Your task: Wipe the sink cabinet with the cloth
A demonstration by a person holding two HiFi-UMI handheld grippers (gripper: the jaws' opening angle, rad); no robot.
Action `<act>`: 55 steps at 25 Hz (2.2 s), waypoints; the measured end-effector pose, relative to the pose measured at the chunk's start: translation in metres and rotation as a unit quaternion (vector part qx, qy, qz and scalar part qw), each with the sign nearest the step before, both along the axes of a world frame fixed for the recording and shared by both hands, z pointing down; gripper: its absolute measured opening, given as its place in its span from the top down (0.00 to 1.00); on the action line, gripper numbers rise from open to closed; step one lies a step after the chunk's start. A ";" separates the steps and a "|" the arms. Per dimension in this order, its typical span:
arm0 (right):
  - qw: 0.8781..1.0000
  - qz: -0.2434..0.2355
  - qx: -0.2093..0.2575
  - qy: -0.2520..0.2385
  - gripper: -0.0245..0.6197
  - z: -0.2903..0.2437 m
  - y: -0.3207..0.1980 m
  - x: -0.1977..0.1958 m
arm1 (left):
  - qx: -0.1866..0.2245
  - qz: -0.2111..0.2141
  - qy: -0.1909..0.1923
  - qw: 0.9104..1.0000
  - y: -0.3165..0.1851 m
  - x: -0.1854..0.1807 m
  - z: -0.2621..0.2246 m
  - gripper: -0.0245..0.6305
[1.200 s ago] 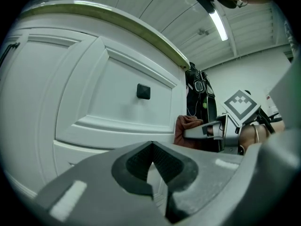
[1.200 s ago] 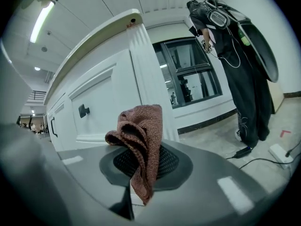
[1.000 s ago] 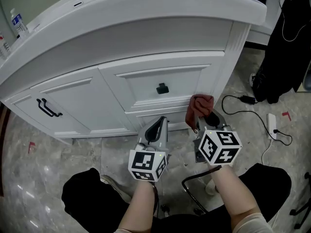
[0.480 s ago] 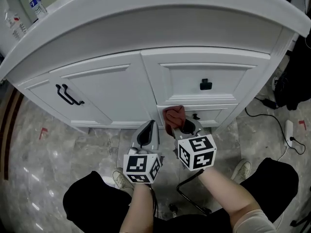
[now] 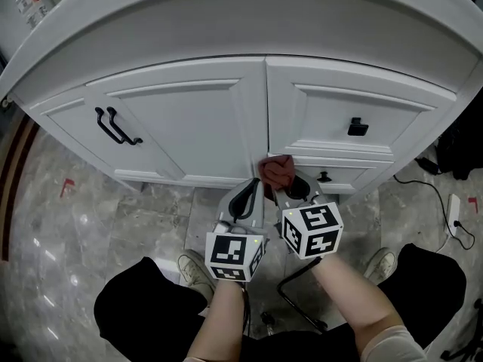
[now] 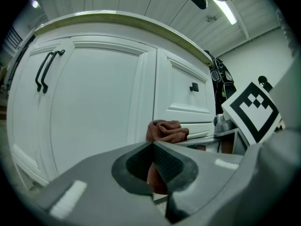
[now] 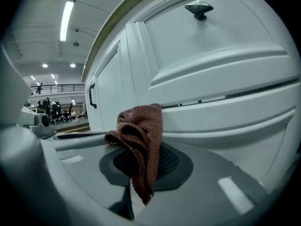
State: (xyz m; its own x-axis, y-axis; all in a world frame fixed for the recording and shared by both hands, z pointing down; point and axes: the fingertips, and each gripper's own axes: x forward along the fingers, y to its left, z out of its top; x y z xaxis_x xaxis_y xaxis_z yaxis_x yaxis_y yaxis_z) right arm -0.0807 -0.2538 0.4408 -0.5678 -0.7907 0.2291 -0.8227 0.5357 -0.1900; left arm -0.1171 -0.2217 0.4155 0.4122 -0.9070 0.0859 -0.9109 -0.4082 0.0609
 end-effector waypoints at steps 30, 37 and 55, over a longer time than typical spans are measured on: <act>0.996 0.089 -0.013 0.014 0.83 0.003 0.001 0.146 | -0.010 0.047 0.037 0.998 -0.019 0.103 0.004 0.96; 0.992 0.125 -0.016 0.017 0.83 0.003 0.002 0.186 | -0.017 0.062 0.029 0.998 -0.018 0.126 0.010 0.96; 0.973 0.230 0.016 0.026 0.84 -0.013 0.018 0.236 | 0.000 0.102 0.001 0.995 0.004 0.145 -0.002 0.96</act>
State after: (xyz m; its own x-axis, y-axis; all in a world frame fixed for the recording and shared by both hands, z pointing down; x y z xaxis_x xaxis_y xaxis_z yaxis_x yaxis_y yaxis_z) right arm 0.1554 -0.2361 0.4282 -0.1402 -0.9655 0.2194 -0.9850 0.1134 -0.1304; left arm 0.0277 -0.2182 0.4133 0.5884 -0.8041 0.0848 -0.8086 -0.5850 0.0627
